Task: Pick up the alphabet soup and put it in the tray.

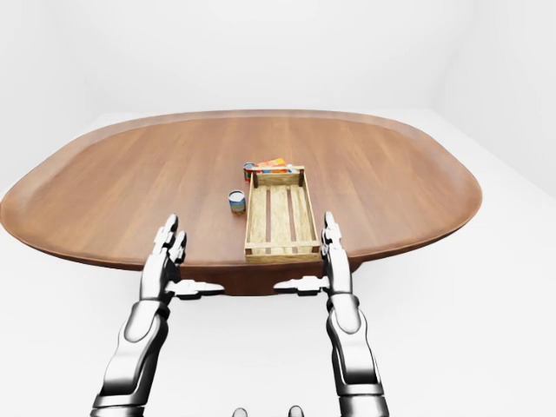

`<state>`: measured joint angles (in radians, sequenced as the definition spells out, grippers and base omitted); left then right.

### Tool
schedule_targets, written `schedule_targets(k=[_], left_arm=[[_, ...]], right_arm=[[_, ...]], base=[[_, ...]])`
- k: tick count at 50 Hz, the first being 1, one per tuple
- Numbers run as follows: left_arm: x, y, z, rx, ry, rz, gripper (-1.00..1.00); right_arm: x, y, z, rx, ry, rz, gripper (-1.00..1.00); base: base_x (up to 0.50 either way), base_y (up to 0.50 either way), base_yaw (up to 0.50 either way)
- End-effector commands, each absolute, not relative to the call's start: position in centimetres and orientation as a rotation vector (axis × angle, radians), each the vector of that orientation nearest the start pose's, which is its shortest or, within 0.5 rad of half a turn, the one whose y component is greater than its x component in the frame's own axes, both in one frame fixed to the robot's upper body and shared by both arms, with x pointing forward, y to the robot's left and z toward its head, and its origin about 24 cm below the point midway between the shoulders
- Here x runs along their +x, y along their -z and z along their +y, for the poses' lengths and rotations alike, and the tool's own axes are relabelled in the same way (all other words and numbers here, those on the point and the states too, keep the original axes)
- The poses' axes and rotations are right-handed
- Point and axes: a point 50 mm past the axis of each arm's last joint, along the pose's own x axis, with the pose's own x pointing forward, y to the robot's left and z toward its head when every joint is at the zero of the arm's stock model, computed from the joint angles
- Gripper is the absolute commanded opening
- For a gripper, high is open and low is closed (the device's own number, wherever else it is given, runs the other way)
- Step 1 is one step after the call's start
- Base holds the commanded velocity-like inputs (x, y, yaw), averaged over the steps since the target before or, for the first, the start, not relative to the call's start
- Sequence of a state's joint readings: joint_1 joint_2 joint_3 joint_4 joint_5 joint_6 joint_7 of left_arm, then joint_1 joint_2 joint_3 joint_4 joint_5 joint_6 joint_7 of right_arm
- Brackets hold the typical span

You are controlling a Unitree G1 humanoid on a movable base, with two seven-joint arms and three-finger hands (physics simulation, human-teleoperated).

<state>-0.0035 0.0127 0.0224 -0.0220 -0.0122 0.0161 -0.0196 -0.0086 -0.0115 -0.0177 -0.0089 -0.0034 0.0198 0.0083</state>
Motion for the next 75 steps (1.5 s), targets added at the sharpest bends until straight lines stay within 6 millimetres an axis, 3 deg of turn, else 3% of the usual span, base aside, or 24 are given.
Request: schedule_targets(k=[1,10,20,21,23,24,26,28,31,32,45,61,75], left_arm=[[25.8,-6.4,17.0,0.001,-0.013,-0.051,1.00],[25.5,-8.6,18.4,-0.005,-0.057,-0.135,1.00],[25.1,-11.5,21.0,-0.001,-0.140,-0.257,1.00],[24.9,-13.2,21.1,0.005,-0.145,-0.328,1.00],[24.9,-12.6,21.7,0.004,-0.168,-0.299,1.00],[24.6,-13.9,21.8,0.005,-0.173,-0.356,1.00],[24.8,-12.5,22.1,0.002,-0.180,-0.297,1.00],[24.7,-12.5,22.3,0.005,-0.185,-0.296,1.00],[24.2,-14.4,22.6,0.018,-0.198,-0.377,1.00],[24.5,-12.9,22.9,0.010,-0.205,-0.311,1.00],[24.1,-13.0,24.1,0.010,-0.246,-0.316,1.00],[24.4,-12.6,24.1,0.008,-0.252,-0.296,1.00],[24.4,-12.5,24.3,0.010,-0.263,-0.289,1.00]], right_arm=[[25.9,-5.9,-16.9,-0.044,0.041,-0.019,1.00],[25.2,-9.0,-18.0,-0.073,0.069,-0.148,1.00],[24.2,-9.8,-20.1,-0.083,0.132,-0.182,1.00],[24.2,-9.9,-20.2,-0.084,0.136,-0.184,1.00],[23.9,-10.0,-20.4,-0.083,0.151,-0.192,1.00],[23.8,-10.2,-20.4,-0.085,0.153,-0.199,1.00],[23.6,-10.7,-20.5,-0.090,0.158,-0.218,1.00],[23.3,-11.1,-20.8,-0.092,0.169,-0.239,1.00],[22.9,-11.8,-21.3,-0.102,0.186,-0.264,1.00],[22.6,-12.2,-21.7,-0.105,0.197,-0.283,1.00],[21.5,-13.3,-22.7,-0.120,0.239,-0.331,1.00],[21.8,-13.2,-22.4,-0.104,0.232,-0.329,1.00],[22.1,-13.1,-21.9,-0.123,0.208,-0.323,1.00]], base=[[0.00,0.00,0.00],[0.00,0.00,0.00],[0.00,0.00,0.00],[0.00,0.00,0.00],[0.00,0.00,0.00],[0.00,0.00,0.00],[0.00,0.00,0.00],[0.00,0.00,0.00],[0.00,0.00,0.00],[0.00,0.00,0.00],[0.00,0.00,0.00],[0.00,-0.34,0.00],[0.03,-0.03,0.00]])
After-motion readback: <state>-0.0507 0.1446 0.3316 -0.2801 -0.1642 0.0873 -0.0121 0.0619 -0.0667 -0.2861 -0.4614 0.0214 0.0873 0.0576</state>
